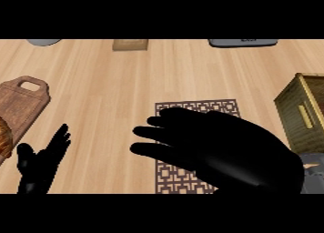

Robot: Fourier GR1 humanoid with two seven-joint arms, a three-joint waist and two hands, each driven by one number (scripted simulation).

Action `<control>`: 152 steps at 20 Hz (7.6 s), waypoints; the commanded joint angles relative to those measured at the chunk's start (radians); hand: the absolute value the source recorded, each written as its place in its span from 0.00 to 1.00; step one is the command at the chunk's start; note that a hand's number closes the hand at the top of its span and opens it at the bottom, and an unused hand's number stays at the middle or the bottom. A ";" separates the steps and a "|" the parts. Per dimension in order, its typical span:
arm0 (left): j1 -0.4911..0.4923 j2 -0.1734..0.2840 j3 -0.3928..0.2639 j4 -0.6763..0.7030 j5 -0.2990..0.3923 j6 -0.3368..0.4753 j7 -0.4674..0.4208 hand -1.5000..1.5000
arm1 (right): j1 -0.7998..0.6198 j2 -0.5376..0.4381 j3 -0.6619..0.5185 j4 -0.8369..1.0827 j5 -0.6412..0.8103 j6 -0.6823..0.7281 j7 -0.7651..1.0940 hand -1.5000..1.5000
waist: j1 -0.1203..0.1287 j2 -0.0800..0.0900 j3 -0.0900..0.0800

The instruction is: Pick the lemon from the placemat and place it in the basket

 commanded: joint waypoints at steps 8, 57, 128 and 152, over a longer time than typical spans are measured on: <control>0.013 -0.004 -0.010 0.061 0.002 -0.019 0.063 0.50 | -0.225 -0.271 -0.145 0.015 -0.338 0.485 0.179 0.00 | 0.019 0.017 -0.011; -0.024 -0.084 0.012 0.119 -0.078 -0.049 0.056 0.50 | 0.254 -0.029 0.201 0.208 0.487 0.112 -0.185 0.00 | 0.040 0.027 -0.008; 0.118 -0.096 0.101 -0.007 -0.103 -0.085 0.075 0.50 | 0.676 0.466 -0.383 -0.612 0.555 -0.184 0.602 1.00 | -0.030 0.008 -0.012; 0.023 -0.106 0.104 0.042 -0.112 -0.092 0.104 0.50 | -0.020 -0.014 -1.234 -0.017 0.063 0.154 0.740 1.00 | 0.001 0.017 -0.009</control>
